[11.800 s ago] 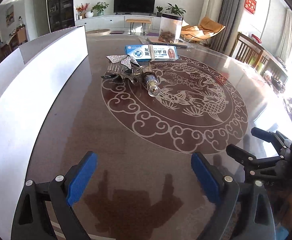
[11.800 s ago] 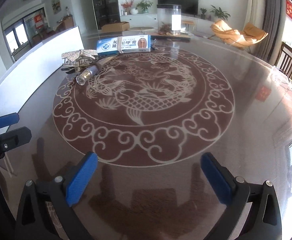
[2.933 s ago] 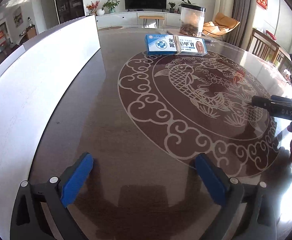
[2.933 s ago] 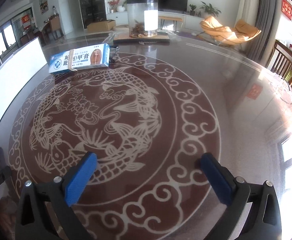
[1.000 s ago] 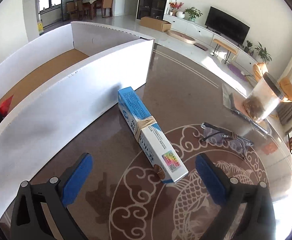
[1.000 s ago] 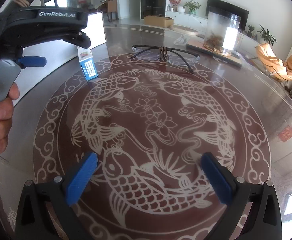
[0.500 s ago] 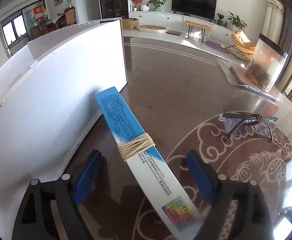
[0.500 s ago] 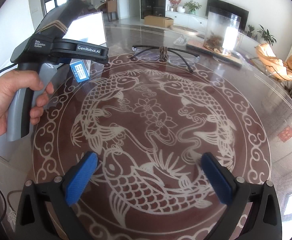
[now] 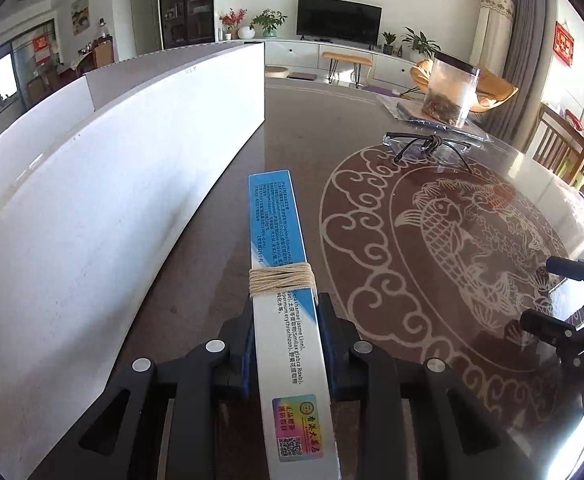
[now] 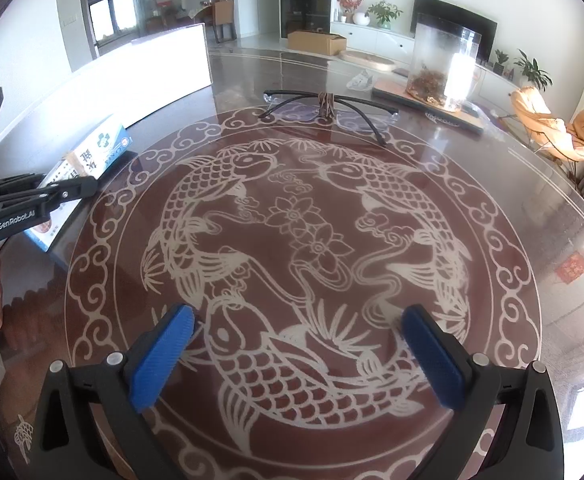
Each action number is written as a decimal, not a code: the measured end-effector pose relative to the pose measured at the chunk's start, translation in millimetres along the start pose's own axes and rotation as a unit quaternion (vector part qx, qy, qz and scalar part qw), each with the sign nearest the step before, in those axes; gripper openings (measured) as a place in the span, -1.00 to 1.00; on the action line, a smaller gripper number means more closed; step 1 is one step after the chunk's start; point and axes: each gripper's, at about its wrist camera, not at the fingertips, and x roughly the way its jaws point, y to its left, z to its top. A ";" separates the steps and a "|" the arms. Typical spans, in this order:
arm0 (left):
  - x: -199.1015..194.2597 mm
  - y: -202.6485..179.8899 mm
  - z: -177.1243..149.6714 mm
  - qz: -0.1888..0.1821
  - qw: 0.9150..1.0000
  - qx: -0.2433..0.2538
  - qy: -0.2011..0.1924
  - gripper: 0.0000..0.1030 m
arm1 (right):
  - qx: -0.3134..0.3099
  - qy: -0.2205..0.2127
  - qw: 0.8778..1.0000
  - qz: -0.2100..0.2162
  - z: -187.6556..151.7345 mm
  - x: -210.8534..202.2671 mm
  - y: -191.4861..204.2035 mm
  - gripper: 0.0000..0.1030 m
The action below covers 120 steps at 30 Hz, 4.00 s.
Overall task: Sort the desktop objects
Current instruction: 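Lift the medicine box with the left gripper while the right tool moves to the black eyeglasses, then close the right gripper on the eyeglasses bridge and lift them, then carry the medicine box and eyeglasses over the cardboard tray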
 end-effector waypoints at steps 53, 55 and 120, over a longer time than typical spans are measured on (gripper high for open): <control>-17.4 0.4 -18.8 0.004 1.000 0.016 0.001 -0.50 | 0.180 -0.045 0.981 -0.057 145.2 26.0 -82.6 1.00; -17.6 0.7 -18.6 0.003 1.000 0.015 0.001 -0.50 | 0.205 -0.025 0.976 -0.065 165.9 47.6 -86.8 1.00; -57.2 -10.1 -62.7 -0.030 0.997 0.065 -0.002 -0.42 | 0.023 -0.025 0.999 -0.011 -58.9 -58.2 76.3 0.10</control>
